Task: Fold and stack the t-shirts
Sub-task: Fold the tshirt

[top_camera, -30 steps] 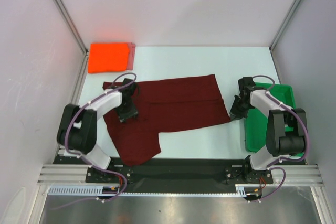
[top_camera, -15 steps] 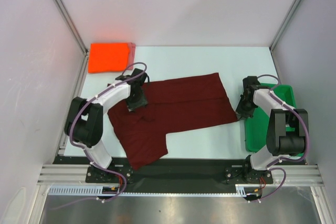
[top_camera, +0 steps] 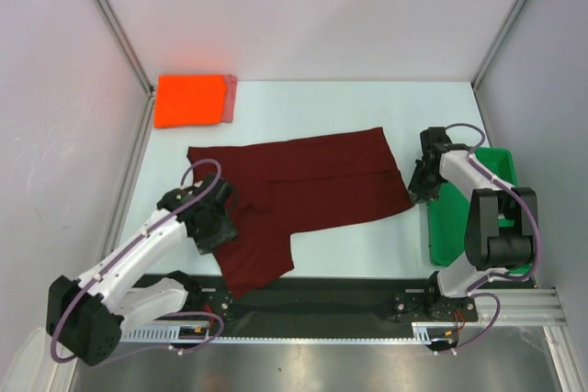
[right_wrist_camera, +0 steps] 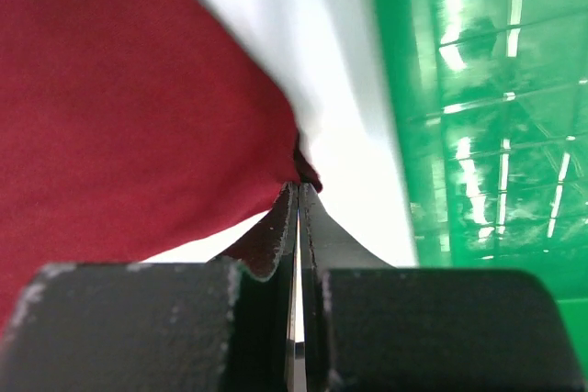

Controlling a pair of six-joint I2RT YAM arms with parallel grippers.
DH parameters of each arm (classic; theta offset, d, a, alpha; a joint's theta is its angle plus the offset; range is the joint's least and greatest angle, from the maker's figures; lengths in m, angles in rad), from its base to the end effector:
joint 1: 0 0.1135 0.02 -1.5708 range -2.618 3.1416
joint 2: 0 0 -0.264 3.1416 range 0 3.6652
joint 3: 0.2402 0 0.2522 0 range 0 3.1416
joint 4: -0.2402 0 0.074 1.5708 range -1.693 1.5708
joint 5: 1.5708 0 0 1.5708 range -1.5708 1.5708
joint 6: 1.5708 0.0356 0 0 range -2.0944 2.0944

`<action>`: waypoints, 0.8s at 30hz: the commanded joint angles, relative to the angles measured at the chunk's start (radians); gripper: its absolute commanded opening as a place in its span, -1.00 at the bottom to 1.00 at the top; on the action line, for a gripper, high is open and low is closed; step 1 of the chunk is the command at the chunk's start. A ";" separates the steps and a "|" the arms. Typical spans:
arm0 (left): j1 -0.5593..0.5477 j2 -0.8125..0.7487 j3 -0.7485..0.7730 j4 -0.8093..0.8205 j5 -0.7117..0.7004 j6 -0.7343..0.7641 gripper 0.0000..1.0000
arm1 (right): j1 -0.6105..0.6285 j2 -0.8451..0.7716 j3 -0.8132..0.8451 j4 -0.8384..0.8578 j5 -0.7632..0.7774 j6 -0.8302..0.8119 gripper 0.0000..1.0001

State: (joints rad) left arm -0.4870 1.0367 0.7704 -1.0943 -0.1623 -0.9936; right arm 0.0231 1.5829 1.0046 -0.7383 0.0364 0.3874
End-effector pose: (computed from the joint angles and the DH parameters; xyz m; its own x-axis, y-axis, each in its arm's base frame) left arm 0.1445 -0.0700 0.2274 -0.8337 -0.4943 -0.2463 -0.4885 0.8680 -0.0886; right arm 0.2886 0.0054 0.1878 -0.9012 0.3568 -0.2461 0.3527 0.9337 0.0624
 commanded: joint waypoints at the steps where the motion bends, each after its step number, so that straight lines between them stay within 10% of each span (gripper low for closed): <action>1: -0.096 -0.061 -0.049 -0.087 -0.009 -0.112 0.13 | 0.026 -0.008 0.026 0.000 0.000 -0.012 -1.00; 11: -0.474 -0.030 -0.135 -0.127 0.020 -0.385 0.11 | 0.038 -0.040 -0.009 0.017 -0.004 -0.016 -1.00; 24: -0.624 -0.013 -0.256 0.019 0.083 -0.496 -0.03 | 0.041 -0.069 -0.015 0.020 0.003 -0.018 -1.00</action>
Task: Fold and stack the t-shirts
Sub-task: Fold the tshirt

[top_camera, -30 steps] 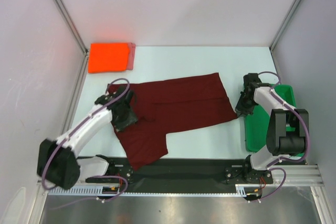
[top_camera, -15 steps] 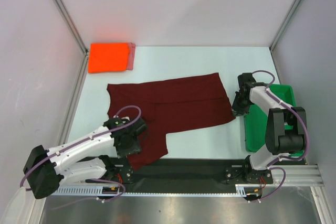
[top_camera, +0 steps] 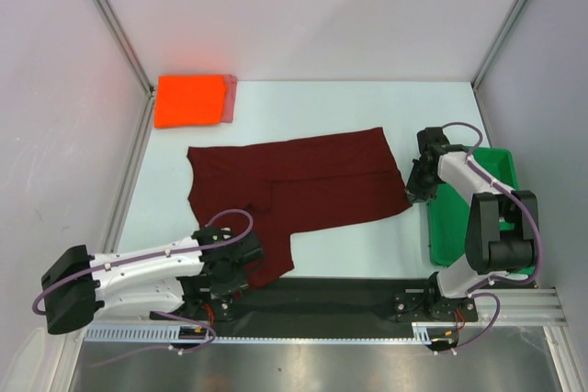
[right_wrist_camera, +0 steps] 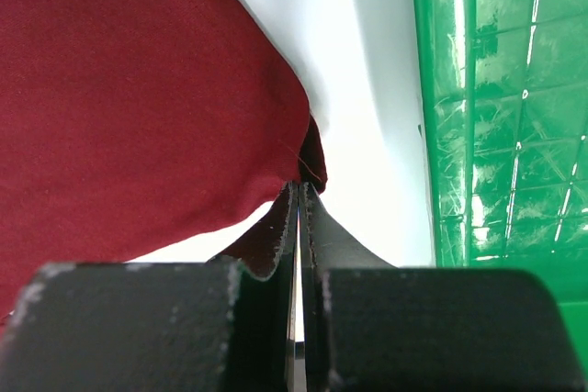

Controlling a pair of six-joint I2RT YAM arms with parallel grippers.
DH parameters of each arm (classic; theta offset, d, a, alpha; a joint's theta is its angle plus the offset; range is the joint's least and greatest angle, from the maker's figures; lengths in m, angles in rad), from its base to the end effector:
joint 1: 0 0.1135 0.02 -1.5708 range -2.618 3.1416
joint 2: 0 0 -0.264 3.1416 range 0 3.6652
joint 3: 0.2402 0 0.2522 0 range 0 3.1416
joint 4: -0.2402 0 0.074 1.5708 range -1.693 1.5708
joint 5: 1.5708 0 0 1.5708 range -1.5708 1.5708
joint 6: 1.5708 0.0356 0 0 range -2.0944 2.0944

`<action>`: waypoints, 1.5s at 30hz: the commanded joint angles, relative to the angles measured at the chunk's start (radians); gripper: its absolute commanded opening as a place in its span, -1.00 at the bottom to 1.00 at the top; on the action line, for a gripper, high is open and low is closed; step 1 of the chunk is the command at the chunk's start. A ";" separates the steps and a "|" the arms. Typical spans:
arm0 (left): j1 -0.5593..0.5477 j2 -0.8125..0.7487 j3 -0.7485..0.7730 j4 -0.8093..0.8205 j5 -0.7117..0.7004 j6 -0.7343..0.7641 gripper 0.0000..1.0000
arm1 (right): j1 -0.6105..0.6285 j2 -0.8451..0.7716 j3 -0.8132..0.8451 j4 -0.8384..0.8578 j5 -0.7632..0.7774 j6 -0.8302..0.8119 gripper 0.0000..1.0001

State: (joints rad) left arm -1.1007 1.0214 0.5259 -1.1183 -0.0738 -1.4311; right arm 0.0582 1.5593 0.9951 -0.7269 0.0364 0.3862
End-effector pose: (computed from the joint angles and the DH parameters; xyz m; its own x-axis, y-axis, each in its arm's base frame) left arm 0.0574 -0.1071 0.1656 -0.9449 -0.3205 -0.0670 -0.3241 0.9445 0.0528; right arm 0.2859 0.0154 0.1919 -0.9070 0.3242 -0.2689 0.3169 0.9458 0.0716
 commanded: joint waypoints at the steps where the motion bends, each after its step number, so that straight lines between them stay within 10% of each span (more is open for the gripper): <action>1: -0.010 0.006 -0.017 0.055 -0.011 -0.061 -0.03 | 0.006 -0.048 -0.009 0.009 0.005 -0.018 -1.00; 26: -0.022 0.140 0.004 0.115 -0.070 0.001 -0.05 | 0.006 -0.116 -0.042 0.009 0.030 -0.021 -1.00; 38: 0.018 0.077 -0.012 0.129 -0.090 0.029 -0.96 | 0.008 -0.110 -0.032 -0.006 0.028 -0.023 -1.00; 45: 0.096 0.026 0.144 -0.052 -0.225 0.089 -1.00 | 0.025 -0.090 0.028 -0.045 0.023 -0.027 -1.00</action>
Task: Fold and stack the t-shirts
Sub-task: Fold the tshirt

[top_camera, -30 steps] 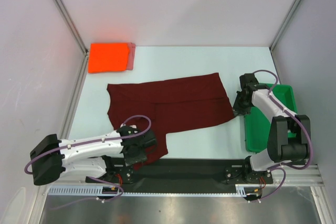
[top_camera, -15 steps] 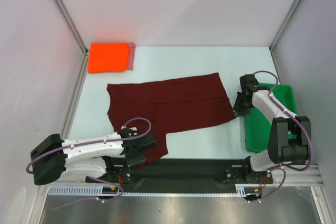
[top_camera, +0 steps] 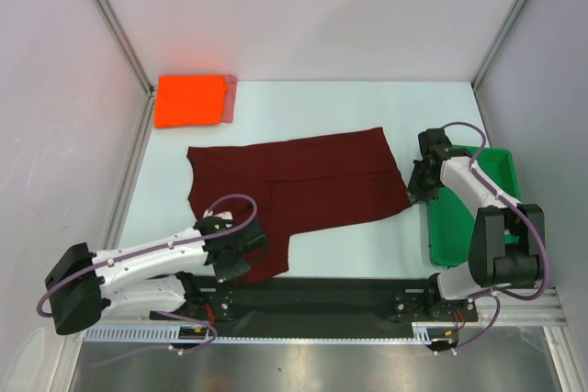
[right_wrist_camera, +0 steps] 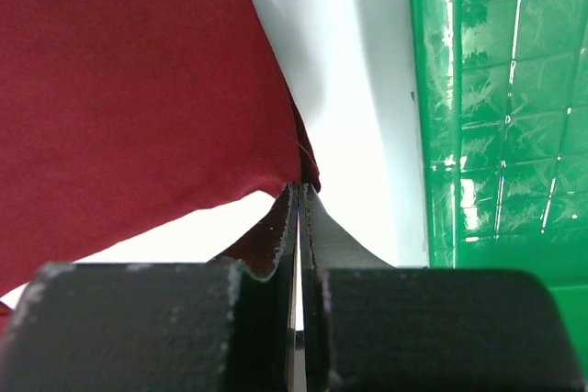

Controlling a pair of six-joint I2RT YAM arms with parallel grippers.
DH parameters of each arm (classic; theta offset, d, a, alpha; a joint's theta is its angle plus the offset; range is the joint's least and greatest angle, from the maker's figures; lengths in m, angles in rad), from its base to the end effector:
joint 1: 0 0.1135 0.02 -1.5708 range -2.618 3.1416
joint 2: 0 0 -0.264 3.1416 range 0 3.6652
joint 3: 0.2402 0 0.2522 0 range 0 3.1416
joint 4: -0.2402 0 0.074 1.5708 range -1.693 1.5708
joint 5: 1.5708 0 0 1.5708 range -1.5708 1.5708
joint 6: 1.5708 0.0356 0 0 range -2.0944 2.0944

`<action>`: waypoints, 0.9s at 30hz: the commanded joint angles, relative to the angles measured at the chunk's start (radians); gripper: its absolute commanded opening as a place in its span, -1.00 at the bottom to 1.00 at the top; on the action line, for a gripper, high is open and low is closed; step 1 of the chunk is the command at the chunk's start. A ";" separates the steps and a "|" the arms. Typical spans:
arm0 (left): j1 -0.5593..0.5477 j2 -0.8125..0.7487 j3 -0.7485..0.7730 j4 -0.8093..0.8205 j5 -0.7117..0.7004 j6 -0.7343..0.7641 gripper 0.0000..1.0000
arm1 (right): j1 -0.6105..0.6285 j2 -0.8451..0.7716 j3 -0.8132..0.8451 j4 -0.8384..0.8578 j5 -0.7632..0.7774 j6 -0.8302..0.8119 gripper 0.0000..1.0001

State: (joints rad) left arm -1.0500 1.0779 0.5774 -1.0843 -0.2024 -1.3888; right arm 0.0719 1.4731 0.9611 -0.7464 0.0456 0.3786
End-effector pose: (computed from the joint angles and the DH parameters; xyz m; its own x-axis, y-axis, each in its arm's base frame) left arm 0.0745 -0.1155 0.1723 -0.9271 -0.3200 -0.1951 -0.3352 0.9408 0.0501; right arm 0.2703 0.0178 0.2043 -0.9033 0.3051 -0.3016 0.2971 0.9520 0.0733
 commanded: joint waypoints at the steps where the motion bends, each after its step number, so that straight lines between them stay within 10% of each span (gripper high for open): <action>1: 0.062 -0.030 0.111 -0.101 -0.109 0.081 -0.99 | 0.012 0.001 0.070 -0.028 0.013 -0.021 -1.00; 27: 0.700 0.474 0.823 0.182 -0.163 0.855 -0.99 | 0.005 0.444 0.599 -0.122 -0.035 -0.050 -1.00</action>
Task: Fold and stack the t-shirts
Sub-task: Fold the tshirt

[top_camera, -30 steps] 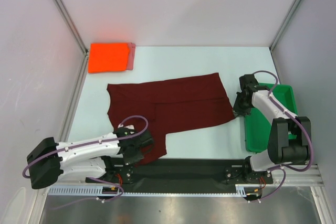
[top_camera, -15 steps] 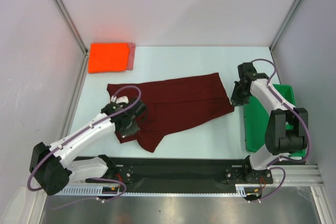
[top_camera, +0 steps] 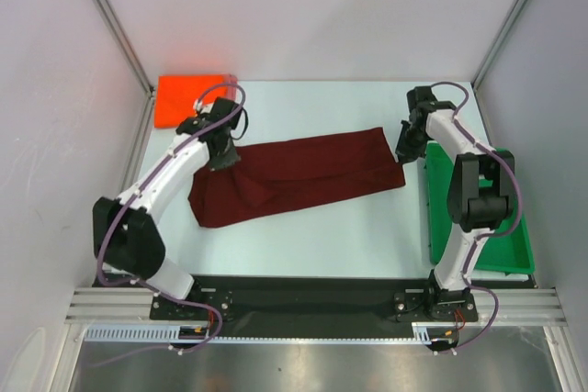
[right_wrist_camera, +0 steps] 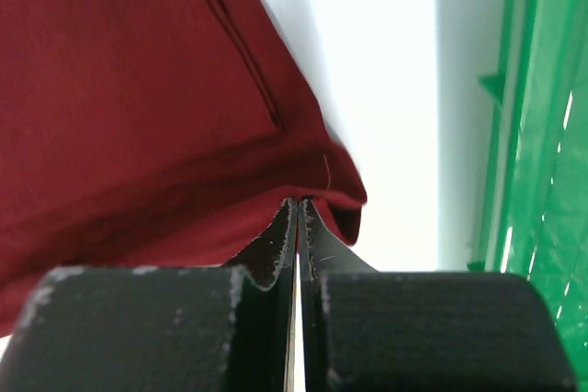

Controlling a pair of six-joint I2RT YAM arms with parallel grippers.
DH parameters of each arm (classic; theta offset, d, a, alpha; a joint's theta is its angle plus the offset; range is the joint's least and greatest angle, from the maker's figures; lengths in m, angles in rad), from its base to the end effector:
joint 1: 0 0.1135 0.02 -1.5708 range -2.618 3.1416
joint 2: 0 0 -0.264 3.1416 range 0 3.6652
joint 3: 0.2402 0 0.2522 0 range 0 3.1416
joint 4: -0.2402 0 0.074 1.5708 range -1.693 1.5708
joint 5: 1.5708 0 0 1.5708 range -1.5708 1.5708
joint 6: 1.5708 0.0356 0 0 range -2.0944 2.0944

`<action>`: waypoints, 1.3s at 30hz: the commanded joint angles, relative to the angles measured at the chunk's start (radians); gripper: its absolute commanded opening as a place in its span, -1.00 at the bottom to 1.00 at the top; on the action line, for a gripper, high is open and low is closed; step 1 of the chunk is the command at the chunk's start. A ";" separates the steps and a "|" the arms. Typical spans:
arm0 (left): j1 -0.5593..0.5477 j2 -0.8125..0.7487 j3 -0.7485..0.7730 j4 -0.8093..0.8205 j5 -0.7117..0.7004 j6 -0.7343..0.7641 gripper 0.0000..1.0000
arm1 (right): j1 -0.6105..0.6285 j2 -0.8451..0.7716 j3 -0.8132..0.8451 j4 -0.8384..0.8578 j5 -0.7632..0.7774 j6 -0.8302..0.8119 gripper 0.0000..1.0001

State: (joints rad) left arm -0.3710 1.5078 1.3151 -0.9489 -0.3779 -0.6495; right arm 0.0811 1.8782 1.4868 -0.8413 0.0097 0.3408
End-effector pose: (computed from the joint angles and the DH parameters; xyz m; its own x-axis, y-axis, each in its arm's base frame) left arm 0.2842 -0.0965 0.2916 -0.7921 -0.2950 -0.5343 -0.3581 0.9336 0.0155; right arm 0.3843 0.0309 0.2237 -0.9122 0.2612 -0.3157 0.2410 0.9651 0.1022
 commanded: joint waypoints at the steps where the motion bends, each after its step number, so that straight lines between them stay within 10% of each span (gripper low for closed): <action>1: 0.021 0.067 0.129 0.055 0.022 0.131 -0.99 | -0.003 0.053 0.101 -0.031 -0.001 -0.014 -1.00; 39: 0.172 0.578 0.584 0.050 0.110 0.175 -0.99 | -0.020 0.331 0.400 -0.102 -0.076 0.000 -1.00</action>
State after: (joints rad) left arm -0.2043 2.0819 1.8435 -0.8967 -0.2565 -0.4858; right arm 0.0608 2.2017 1.8294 -0.9348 -0.0547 0.3367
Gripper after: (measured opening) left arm 0.010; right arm 0.009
